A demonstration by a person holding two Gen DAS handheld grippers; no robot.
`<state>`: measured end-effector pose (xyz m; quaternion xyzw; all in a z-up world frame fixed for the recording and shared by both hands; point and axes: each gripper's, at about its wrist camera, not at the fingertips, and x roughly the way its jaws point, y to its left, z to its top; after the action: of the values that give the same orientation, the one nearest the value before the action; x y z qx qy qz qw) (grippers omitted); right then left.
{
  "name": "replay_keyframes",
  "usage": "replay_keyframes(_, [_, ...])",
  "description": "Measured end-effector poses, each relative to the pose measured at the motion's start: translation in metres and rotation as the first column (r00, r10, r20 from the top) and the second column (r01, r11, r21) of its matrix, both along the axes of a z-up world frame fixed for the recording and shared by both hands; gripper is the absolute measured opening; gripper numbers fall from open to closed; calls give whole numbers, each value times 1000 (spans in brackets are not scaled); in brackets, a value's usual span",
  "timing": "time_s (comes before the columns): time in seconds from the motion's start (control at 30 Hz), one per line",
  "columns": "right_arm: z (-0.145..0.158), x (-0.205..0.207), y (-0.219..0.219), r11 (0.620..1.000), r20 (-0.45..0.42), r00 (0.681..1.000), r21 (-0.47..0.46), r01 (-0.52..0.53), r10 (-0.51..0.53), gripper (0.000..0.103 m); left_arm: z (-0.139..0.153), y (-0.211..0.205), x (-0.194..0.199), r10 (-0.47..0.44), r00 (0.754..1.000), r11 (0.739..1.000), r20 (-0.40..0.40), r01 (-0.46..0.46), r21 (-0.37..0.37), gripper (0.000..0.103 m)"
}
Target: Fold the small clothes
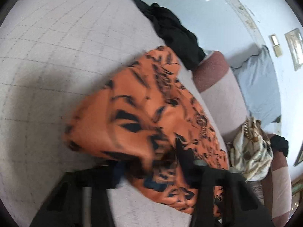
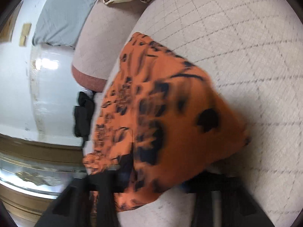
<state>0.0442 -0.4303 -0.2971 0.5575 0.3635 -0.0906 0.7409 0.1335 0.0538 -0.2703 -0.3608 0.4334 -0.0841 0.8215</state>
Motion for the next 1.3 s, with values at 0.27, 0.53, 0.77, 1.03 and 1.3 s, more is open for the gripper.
replay_keyframes(0.27, [34,4,22,965,29,998,-258,-41,50,18,14,7,-13,-14,997,1000,77,15,-12,16])
replay_keyframes(0.53, [55,-13,28,949,76,993,-311,-57,85,17,35,16,-34,-34,993,999,117,35,-6,15])
replay_keyframes(0.77, [61,-26,30,943,72,990,-318,-94,123,17,36,27,-57,-54,995,998,89,52,24,15])
replay_keyframes(1.03, [53,-47,36,942,46,987,-308,-133,155,17,39,39,-82,-65,995,998,73,64,17,15])
replay_keyframes(1.3, [32,-49,41,923,-53,968,-292,-252,247,21,24,49,-76,-90,996,995,-22,90,28,23])
